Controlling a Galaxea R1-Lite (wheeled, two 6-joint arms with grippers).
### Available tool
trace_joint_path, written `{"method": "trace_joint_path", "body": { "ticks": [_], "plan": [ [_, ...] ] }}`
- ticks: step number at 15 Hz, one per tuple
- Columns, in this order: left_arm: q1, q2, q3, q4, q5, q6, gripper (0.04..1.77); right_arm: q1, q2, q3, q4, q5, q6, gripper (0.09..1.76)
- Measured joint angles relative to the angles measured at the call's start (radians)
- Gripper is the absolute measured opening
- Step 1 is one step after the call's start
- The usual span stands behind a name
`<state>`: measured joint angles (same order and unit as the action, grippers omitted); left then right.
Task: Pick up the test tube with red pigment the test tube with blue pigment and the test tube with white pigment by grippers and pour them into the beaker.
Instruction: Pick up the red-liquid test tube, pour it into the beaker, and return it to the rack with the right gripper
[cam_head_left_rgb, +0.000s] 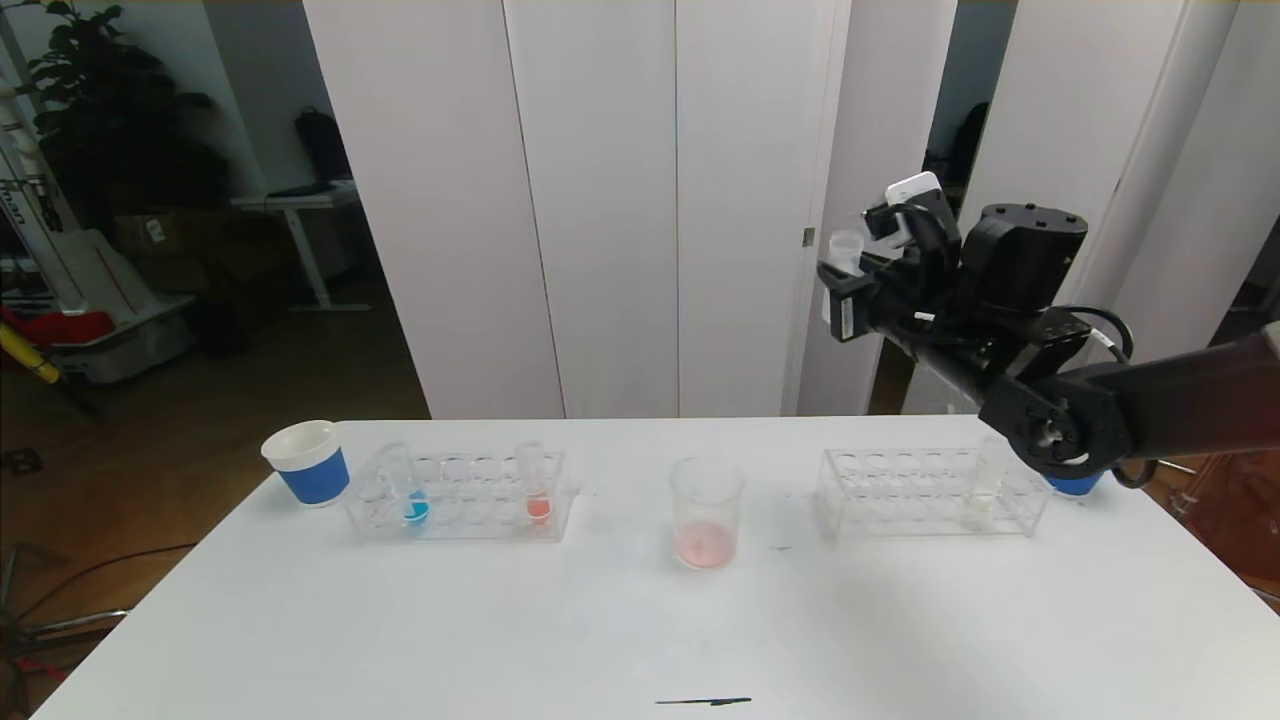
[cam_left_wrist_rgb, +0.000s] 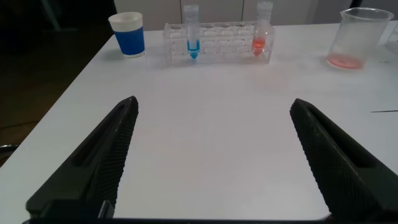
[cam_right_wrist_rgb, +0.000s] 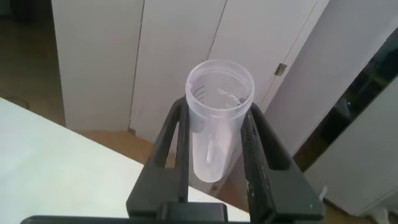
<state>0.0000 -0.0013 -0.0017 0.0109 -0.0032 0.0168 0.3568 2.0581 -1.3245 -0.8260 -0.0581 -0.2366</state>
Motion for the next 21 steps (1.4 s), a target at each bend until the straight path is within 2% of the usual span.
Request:
{"method": "trace_joint_path", "body": {
  "ticks": [1,3,7,12,14,17,21],
  "plan": [
    [0.000,0.000,0.000,0.000,0.000,0.000,1.75,-0.007,-0.019,0.033,-0.001,-0.009,0.060,0.58],
    [0.000,0.000,0.000,0.000,0.000,0.000,1.75,-0.044,-0.065,0.108,-0.020,-0.014,0.101,0.58],
    [0.000,0.000,0.000,0.000,0.000,0.000,1.75,-0.202,-0.163,0.228,-0.091,-0.011,0.109,0.58],
    [0.000,0.000,0.000,0.000,0.000,0.000,1.75,-0.444,-0.201,0.259,-0.177,-0.013,0.123,0.58],
    [0.000,0.000,0.000,0.000,0.000,0.000,1.75,-0.529,-0.185,0.258,-0.188,-0.013,0.184,0.58],
    [0.000,0.000,0.000,0.000,0.000,0.000,1.75,-0.587,-0.129,0.247,-0.223,-0.013,0.248,0.58],
    [0.000,0.000,0.000,0.000,0.000,0.000,1.75,-0.601,-0.037,0.246,-0.257,-0.014,0.287,0.58]
  ]
}}
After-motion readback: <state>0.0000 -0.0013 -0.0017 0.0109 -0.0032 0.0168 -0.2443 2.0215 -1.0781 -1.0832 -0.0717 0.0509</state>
